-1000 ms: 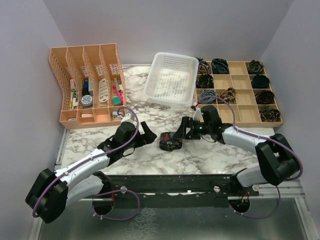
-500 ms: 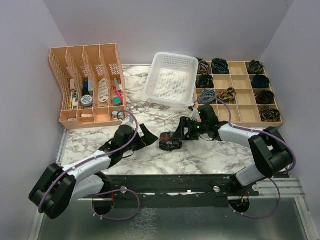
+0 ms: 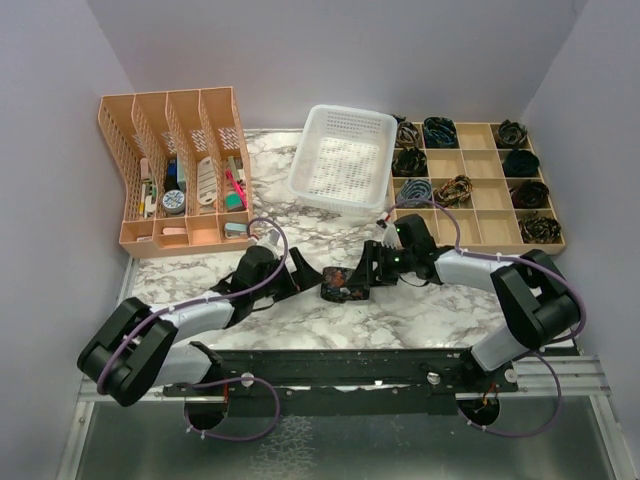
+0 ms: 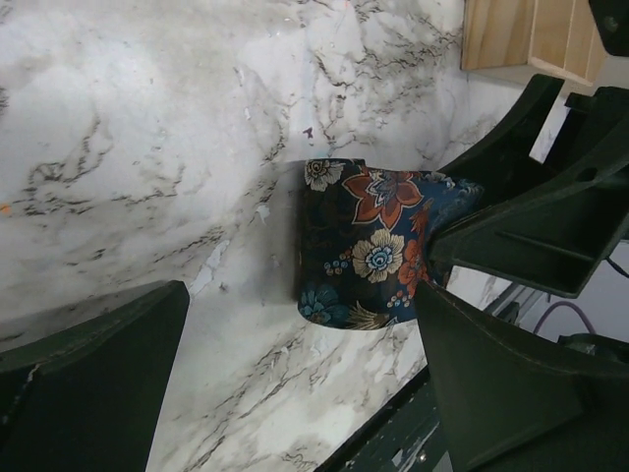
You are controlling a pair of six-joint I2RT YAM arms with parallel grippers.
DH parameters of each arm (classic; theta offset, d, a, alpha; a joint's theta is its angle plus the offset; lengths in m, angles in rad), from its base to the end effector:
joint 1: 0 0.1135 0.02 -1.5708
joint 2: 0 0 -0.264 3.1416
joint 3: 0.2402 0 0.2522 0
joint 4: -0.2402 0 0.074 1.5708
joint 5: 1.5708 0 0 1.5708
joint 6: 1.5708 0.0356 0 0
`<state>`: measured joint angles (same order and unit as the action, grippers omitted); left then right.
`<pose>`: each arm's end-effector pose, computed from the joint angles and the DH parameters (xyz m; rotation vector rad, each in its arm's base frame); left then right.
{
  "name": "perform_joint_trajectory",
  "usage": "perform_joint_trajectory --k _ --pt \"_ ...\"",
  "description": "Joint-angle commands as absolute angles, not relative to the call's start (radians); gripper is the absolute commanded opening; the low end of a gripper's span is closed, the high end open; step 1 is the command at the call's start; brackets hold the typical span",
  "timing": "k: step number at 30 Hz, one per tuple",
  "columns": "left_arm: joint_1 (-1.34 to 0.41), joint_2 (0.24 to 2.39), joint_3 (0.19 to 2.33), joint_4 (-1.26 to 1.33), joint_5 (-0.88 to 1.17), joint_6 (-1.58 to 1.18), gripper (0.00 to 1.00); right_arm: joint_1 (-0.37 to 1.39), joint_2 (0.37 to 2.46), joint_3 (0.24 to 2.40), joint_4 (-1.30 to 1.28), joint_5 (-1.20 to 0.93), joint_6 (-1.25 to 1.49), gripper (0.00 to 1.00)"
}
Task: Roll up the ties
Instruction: Pick up the tie at the center of the board.
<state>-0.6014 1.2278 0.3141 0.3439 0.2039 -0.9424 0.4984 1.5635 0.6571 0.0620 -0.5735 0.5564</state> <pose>0.1773 -0.1304 0.1461 -0.2680 2.3287 -1.0644 0.2414 0.1534 0.1440 -0.2125 2.5669 1.1418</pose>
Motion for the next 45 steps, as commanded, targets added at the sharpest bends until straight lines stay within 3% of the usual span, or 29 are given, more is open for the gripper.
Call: perform_joint_trajectory --k 1,17,30,37,45 --pt "-0.599 1.31 0.343 0.453 0.288 -0.961 0.99 0.503 1.557 0.617 0.073 -0.534 0.535 0.65" --pt "-0.717 1.573 0.447 0.601 0.3 -0.993 0.98 0.459 1.557 0.574 0.073 -0.515 0.479 0.6" --pt "-0.741 1.659 0.437 0.68 0.307 -1.041 0.84 0.433 1.575 0.523 0.123 -0.554 0.499 0.56" --pt "-0.743 1.679 0.441 0.684 0.299 -1.043 0.72 0.431 1.578 0.5 0.136 -0.546 0.509 0.51" --pt "-0.751 1.704 0.452 0.684 0.295 -1.03 0.71 0.431 1.572 0.496 0.133 -0.536 0.51 0.44"
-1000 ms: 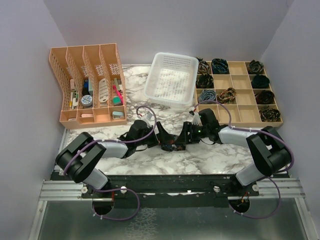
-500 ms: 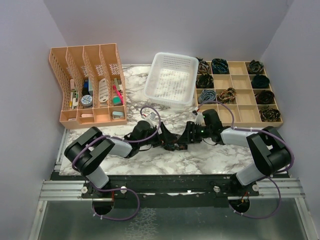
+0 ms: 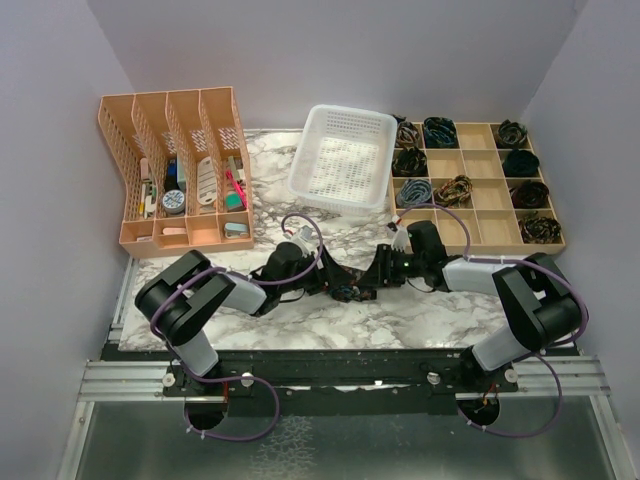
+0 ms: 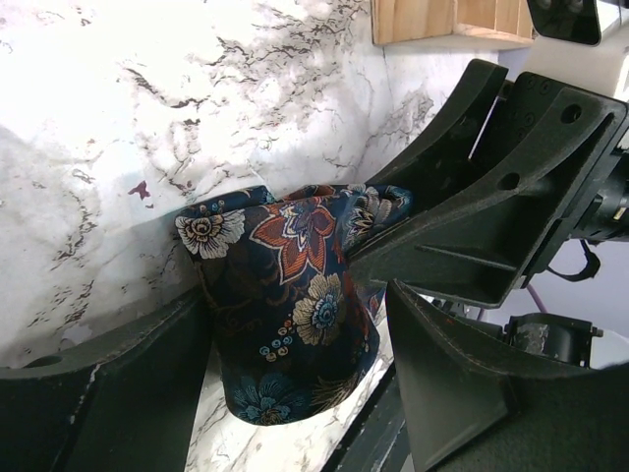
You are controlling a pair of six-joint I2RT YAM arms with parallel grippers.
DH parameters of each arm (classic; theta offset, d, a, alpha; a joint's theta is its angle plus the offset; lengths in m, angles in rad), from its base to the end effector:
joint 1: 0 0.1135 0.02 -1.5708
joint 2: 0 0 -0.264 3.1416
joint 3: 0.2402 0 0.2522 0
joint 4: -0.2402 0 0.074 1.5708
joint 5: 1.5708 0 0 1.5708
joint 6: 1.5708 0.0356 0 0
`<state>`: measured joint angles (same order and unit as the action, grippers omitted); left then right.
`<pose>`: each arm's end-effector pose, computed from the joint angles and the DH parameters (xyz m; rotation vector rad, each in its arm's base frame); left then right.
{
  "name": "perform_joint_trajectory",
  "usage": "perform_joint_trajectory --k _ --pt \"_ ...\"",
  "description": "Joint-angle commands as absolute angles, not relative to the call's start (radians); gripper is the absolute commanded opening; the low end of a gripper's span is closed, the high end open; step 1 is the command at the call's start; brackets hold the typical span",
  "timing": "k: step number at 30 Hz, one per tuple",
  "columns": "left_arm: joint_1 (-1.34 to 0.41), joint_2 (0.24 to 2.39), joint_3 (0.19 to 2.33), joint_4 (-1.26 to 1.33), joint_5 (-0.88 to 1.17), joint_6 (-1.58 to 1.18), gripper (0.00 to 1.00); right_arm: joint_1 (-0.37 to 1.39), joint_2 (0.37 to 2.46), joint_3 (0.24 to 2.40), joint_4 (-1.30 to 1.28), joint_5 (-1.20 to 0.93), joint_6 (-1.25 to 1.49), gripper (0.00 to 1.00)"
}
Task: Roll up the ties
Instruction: Pick up the tie at the center of the board.
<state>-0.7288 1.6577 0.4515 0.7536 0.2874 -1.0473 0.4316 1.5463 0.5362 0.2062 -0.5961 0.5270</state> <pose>0.2048 -0.1964 0.1217 -0.1591 2.3037 -1.3264 0.2336 0.1296 0.1274 -0.1894 2.5010 1.1416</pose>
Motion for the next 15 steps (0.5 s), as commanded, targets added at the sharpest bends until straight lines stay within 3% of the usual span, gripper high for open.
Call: perform_joint_trajectory --k 1,9,15 --pt "-0.752 1.708 0.452 0.684 0.295 -1.029 0.71 0.431 1.573 0.497 0.133 -0.54 0.511 0.44" --pt "-0.753 1.716 0.44 0.681 0.293 -1.018 0.71 0.428 1.58 0.498 0.131 -0.536 0.509 0.45" --pt "-0.753 1.674 0.429 0.647 0.274 -1.008 0.72 0.425 1.552 0.525 0.122 -0.598 0.515 0.63"
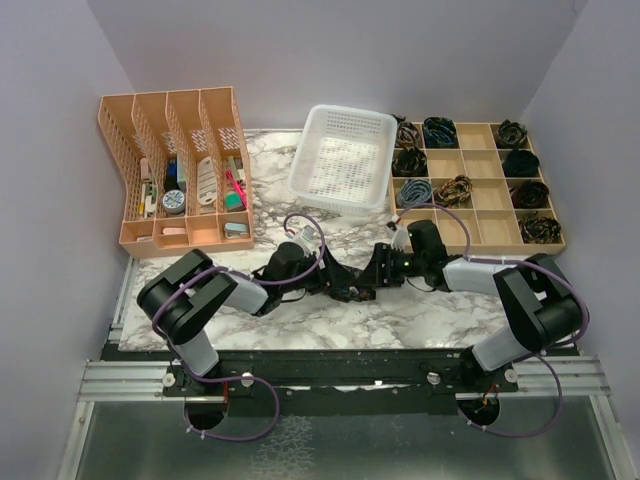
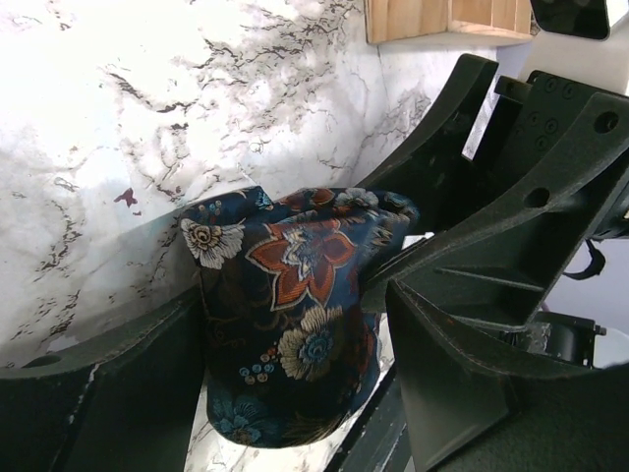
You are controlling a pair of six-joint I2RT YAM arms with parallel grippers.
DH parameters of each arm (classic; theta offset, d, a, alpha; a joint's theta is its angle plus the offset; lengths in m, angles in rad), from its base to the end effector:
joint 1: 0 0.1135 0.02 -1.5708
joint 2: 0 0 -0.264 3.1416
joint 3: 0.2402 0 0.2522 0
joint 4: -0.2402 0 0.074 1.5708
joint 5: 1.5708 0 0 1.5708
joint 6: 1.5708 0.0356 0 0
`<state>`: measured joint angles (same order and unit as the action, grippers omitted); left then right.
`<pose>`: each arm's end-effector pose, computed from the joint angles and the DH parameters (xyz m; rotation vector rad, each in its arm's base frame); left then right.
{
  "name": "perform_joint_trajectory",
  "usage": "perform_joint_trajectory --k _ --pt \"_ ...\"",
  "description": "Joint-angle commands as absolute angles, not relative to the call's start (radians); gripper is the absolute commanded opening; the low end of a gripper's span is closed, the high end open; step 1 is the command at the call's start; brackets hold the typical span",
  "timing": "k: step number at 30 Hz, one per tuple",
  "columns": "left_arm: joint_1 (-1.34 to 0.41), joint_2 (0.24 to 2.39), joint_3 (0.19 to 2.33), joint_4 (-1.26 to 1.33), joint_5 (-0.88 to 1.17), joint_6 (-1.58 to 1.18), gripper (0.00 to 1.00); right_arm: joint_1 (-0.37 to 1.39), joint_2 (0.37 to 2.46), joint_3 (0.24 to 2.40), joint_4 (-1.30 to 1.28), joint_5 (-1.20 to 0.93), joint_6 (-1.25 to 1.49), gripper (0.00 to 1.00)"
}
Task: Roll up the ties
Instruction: Pick up the tie at the center of the board.
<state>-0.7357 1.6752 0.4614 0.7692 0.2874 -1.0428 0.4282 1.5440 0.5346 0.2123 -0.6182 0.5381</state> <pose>0.2060 -0.2001 0.1210 -0.1436 2.2969 -1.3325 0.2335 0.1293 0.1283 -0.1861 2.4969 1.1720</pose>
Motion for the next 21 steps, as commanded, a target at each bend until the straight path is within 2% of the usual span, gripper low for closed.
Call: perform_joint_trajectory --k 1,4,10,14,18,21 --pt "-0.753 1.671 0.432 0.641 0.272 -1.004 0.72 0.425 1.54 0.533 0.122 -0.614 0.518 0.67" --pt "-0.752 1.664 0.437 0.63 0.268 -1.004 0.73 0.425 1.5 0.57 0.09 -0.639 0.511 0.76" --pt "-0.752 1.624 0.419 0.616 0.239 -1.008 0.74 0.425 1.424 0.585 -0.063 -0.479 0.526 0.84" --pt "-0.75 1.605 0.414 0.6 0.237 -0.997 0.76 0.424 1.365 0.534 -0.036 -0.462 0.566 0.9" --pt "-0.75 1.606 0.415 0.593 0.244 -0.988 0.76 0.423 1.346 0.484 0.083 -0.557 0.606 0.89" --pt "-0.75 1.6 0.415 0.591 0.253 -0.981 0.76 0.424 1.372 0.485 0.104 -0.569 0.615 0.77"
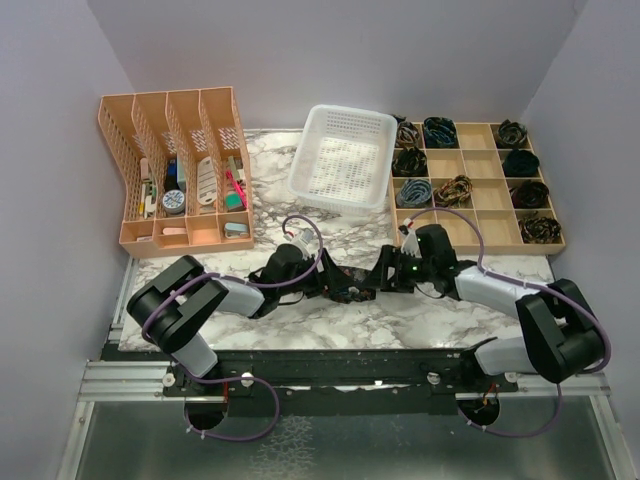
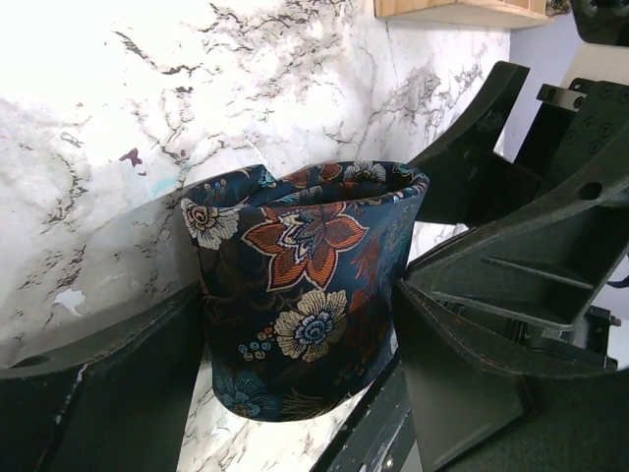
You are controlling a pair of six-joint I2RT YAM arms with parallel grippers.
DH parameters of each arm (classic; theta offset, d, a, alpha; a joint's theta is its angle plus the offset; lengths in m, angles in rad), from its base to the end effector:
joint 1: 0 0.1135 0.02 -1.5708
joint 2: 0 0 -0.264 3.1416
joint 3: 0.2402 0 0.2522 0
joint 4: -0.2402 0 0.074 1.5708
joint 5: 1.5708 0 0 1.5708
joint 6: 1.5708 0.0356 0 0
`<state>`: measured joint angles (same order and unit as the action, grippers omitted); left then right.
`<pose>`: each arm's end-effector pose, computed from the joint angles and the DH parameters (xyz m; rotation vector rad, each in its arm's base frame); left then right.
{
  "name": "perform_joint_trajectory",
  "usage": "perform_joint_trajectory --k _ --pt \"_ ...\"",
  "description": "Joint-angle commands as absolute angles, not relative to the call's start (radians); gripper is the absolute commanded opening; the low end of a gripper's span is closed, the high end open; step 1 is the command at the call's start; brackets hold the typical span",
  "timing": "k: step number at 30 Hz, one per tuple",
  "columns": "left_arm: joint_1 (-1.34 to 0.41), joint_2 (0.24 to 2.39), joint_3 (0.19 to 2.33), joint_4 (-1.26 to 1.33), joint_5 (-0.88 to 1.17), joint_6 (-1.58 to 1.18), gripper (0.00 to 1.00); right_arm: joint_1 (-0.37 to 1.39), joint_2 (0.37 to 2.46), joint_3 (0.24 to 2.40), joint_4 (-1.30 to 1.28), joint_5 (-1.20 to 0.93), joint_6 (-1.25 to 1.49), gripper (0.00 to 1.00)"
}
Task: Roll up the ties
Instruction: Pick up the tie at the center of the board.
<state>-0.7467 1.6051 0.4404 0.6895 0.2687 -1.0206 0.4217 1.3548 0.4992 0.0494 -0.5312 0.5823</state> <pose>0.1971 -0.1953 0.1264 -0.1270 2.3209 -1.2912 0.2133 0.1154 0.1502 -0.0721 2.5187 1.0819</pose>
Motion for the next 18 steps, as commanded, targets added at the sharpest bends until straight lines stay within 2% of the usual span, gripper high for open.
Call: perform_joint_trajectory --k 1,8,18 --pt "-0.751 1.596 0.414 0.59 0.254 -0.981 0.77 0.424 1.38 0.483 0.11 -0.57 0.616 0.73" --pt "-0.749 1.58 0.414 0.571 0.271 -0.962 0.79 0.419 1.435 0.454 0.184 -0.605 0.625 0.57" --pt "-0.752 1.639 0.442 0.569 0.342 -0.931 0.79 0.402 1.471 0.393 0.242 -0.611 0.606 0.53"
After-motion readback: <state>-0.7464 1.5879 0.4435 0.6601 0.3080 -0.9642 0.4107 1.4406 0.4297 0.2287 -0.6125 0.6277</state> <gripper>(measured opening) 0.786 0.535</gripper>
